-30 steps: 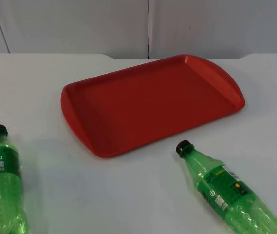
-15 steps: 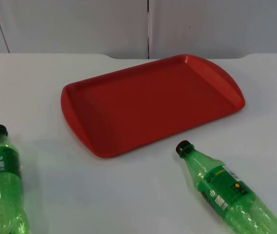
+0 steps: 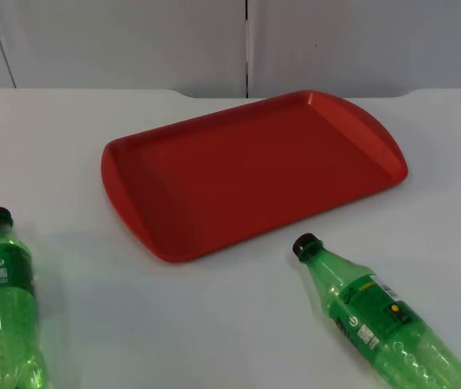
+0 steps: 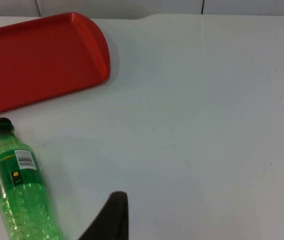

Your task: Place the bottle upright on the tray.

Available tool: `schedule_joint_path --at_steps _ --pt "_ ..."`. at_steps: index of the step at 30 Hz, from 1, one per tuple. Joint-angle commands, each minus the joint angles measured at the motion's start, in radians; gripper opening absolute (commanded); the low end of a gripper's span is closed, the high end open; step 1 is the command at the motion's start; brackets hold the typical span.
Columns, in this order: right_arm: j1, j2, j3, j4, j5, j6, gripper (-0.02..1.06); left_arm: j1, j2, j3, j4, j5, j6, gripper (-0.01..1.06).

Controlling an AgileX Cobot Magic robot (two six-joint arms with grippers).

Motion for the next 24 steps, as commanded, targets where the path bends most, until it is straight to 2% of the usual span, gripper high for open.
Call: schedule_joint_path --at_steps 1,20,24 --pt "-0.006 -0.003 0.001 0.004 -0.004 -0.001 1.01 0.003 0.041 -0.005 -0.023 0.000 0.008 1.05" --pt "-0.006 -0.003 0.001 0.004 -0.004 -0.001 1.01 0.003 0.403 -0.005 -0.057 -0.093 0.069 1.05" --pt "-0.006 -0.003 0.001 0.004 -0.004 -0.001 1.01 0.003 0.497 -0.005 -0.094 -0.150 0.083 1.05"
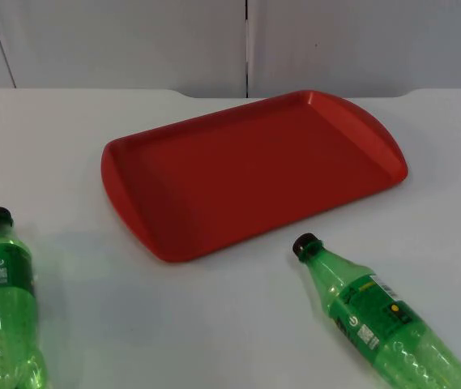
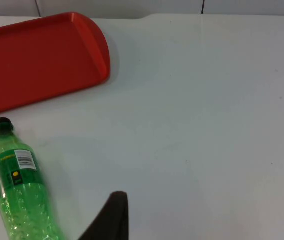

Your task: Place the bottle upright on the tray.

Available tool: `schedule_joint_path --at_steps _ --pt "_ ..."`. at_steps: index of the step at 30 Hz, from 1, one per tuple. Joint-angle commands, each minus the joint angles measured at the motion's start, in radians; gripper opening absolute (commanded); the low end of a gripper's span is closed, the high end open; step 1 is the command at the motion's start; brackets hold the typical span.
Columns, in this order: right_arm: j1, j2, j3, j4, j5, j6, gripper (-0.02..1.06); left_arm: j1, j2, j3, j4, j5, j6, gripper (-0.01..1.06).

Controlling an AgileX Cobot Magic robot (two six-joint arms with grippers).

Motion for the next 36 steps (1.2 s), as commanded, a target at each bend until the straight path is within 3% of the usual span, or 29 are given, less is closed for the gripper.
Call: schedule_joint_path --at_steps 1,15,22,32,36 --pt "-0.006 -0.003 0.001 0.004 -0.004 -0.001 1.01 0.003 0.036 -0.005 -0.028 -0.034 0.009 1.05" --pt "-0.006 -0.003 0.001 0.004 -0.004 -0.001 1.01 0.003 0.301 -0.005 -0.125 -0.196 -0.008 1.05" --pt "-0.006 -0.003 0.001 0.004 -0.004 -0.001 1.01 0.003 0.405 -0.044 -0.122 -0.220 -0.036 1.05" --pt "-0.006 -0.003 0.001 0.004 -0.004 -0.001 1.01 -0.003 0.600 -0.154 0.000 -0.237 -0.190 1.05" --pt "-0.006 -0.003 0.001 0.004 -0.004 -0.001 1.01 -0.049 0.689 -0.156 0.040 -0.305 -0.250 1.05"
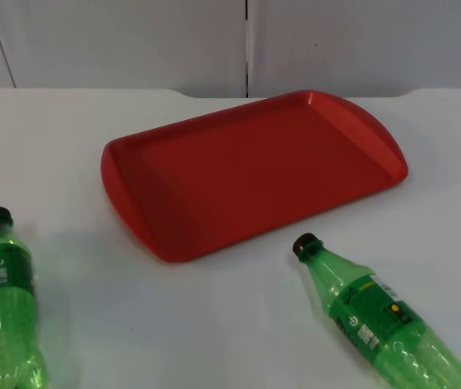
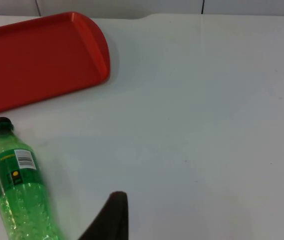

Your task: Place the bottle upright on the tray.

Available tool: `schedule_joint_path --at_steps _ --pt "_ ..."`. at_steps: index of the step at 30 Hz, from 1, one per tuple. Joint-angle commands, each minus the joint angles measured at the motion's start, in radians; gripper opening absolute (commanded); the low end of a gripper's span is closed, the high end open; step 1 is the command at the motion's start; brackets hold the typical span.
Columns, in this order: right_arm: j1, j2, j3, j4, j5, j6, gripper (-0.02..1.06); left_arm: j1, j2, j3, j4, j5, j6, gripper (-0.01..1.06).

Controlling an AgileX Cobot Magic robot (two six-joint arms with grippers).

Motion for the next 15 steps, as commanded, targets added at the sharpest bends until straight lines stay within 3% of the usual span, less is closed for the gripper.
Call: schedule_joint_path --at_steps 1,7,15 --pt "-0.006 -0.003 0.001 0.004 -0.004 0.003 1.01 -0.026 0.043 -0.007 0.025 -0.048 -0.049 1.05" --pt "-0.006 -0.003 0.001 0.004 -0.004 0.003 1.01 -0.036 0.163 -0.015 0.043 -0.130 -0.114 1.05" --pt "-0.006 -0.003 0.001 0.004 -0.004 0.003 1.01 -0.046 0.291 -0.113 0.047 -0.127 -0.114 1.05"
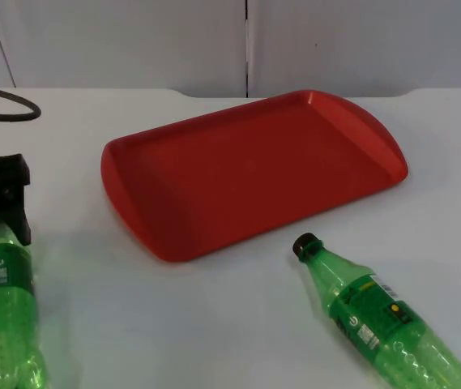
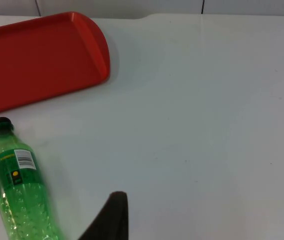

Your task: Place the bottle upright on the tray.

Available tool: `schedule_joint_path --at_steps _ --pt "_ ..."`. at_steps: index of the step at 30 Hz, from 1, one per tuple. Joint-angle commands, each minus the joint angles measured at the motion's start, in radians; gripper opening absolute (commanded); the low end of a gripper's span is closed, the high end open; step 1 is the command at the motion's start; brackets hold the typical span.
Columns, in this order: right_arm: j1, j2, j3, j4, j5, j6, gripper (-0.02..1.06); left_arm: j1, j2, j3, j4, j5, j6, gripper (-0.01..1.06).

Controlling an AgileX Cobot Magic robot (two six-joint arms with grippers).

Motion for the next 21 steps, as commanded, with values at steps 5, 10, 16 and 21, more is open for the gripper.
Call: schedule_joint_path --at_steps 5,10,16,21 --pt "-0.006 -0.003 0.001 0.004 -0.004 0.003 1.01 -0.039 0.075 -0.034 0.015 -0.046 -0.037 1.05" --pt "-0.006 -0.003 0.001 0.004 -0.004 0.003 1.01 -0.068 0.118 -0.034 0.078 -0.099 -0.128 1.05" --pt "-0.006 -0.003 0.001 0.004 -0.004 0.003 1.01 -0.072 0.179 -0.032 0.173 -0.126 -0.214 1.05" --pt "-0.006 -0.003 0.001 0.004 -0.004 0.003 1.01 -0.072 0.218 -0.032 0.162 -0.181 -0.214 1.05"
